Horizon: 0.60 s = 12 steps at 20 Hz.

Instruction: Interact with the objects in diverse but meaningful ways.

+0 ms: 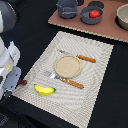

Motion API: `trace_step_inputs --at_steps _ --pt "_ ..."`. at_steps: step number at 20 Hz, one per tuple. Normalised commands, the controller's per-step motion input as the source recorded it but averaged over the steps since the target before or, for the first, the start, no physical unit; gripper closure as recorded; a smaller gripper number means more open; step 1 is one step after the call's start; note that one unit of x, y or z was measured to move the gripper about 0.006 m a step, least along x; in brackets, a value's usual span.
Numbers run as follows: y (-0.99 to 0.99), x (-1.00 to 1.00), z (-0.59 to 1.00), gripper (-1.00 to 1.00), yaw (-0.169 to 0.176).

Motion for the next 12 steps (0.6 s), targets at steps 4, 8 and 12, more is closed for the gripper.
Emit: trace_step_inputs --at_steps 4,8,12 --pt "0.74 -0.4 1.0 1.0 0.0" --pt "0.85 -0.26 0.93 1.0 0.005" --pt "0.86 -0.31 0.8 1.0 0.011"
